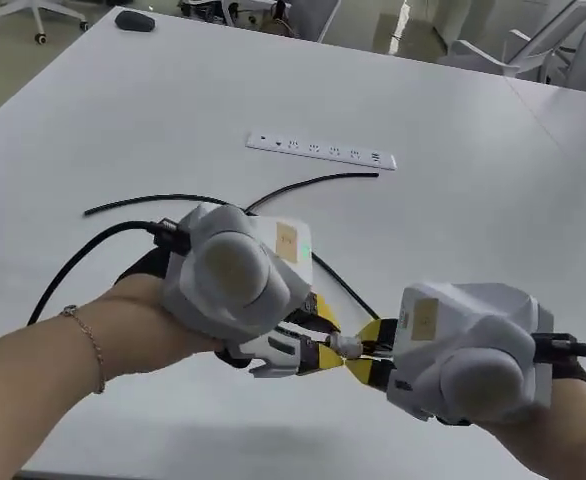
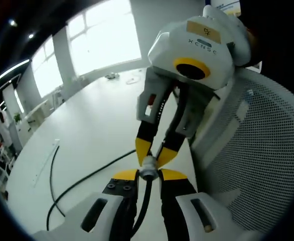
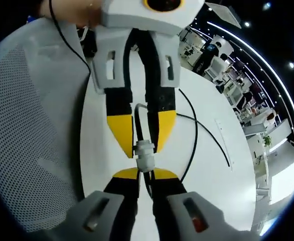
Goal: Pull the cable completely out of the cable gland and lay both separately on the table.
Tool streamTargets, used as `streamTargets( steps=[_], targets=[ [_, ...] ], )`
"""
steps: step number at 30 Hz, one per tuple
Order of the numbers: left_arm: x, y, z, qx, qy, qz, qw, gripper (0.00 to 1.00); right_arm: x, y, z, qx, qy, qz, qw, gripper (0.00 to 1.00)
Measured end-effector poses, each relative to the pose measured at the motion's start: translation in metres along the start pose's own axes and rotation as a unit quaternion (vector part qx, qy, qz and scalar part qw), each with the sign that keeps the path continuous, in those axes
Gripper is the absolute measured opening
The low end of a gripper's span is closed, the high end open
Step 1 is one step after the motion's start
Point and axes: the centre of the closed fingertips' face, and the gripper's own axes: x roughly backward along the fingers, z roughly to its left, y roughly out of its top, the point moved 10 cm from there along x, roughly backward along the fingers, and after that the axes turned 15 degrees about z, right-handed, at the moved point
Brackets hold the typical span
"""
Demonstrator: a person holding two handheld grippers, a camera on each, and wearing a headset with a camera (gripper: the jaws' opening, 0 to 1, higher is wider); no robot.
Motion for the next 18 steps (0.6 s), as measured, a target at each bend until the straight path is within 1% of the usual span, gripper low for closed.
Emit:
streamTargets(
  steps=[1,2,4,11,18],
  targets=[
    [0.0,-0.001,-0.001,0.001,-0.006,0.002,1.0,0.17,-0.001,-0.002,0.0,0.005,-0.001,0.007,1.0,0.03],
    [-0.001,-0.001,0.0,0.0,-0.002,0.005,1.0,0.17,-0.002,-0.003,0.0,0.003,-0.001,0.006,1.0,0.03],
    [-0.001,-0.002,0.0,0.0,-0.003,0.008,1.0,0.17,-0.001,-0.007,-0.001,-0.003,0.001,0.008,1.0,0.03],
    [0.002,-0.004,0.006,0.014,0.003,0.005,0.9999,0.17,0.003,-0.024,-0.008,-0.027,-0.004,0.016,0.9995,0.04],
    [0.001,-0.004,0.006,0.017,0.005,0.007,0.9998,0.17,0.004,-0.035,-0.01,-0.038,-0.006,0.027,0.9989,0.04]
  ],
)
